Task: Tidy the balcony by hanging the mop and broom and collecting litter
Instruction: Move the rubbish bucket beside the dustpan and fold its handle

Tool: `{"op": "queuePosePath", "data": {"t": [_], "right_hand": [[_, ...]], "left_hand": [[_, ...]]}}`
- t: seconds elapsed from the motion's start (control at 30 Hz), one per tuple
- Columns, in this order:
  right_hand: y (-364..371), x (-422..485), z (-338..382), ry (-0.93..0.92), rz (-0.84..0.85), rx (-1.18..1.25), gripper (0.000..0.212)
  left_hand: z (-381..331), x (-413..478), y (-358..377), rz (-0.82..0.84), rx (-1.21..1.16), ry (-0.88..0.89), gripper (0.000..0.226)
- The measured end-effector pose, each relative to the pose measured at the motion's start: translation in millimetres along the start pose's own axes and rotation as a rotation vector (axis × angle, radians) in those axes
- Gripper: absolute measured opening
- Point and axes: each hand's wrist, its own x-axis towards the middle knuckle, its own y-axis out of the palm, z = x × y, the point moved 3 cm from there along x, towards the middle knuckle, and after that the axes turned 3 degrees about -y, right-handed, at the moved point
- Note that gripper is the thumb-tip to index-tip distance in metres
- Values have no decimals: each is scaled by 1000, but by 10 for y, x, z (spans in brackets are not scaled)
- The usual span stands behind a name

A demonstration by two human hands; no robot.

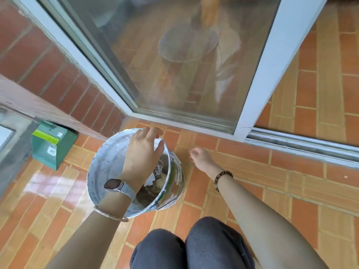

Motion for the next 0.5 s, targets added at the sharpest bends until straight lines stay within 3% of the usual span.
{"op": "queuePosePath", "data": {"t": [0.23, 0.33, 0.5], "right_hand": [[400, 538, -413, 53, 61, 40, 46], [533, 631, -483, 48, 87, 67, 39], [653, 740, -574, 89, 57, 181, 47]], "left_hand": [[-49, 12, 371, -32, 121, 194, 15], [4, -86, 390, -100, 111, 203, 20], [237, -363, 370, -146, 99, 145, 25]]}}
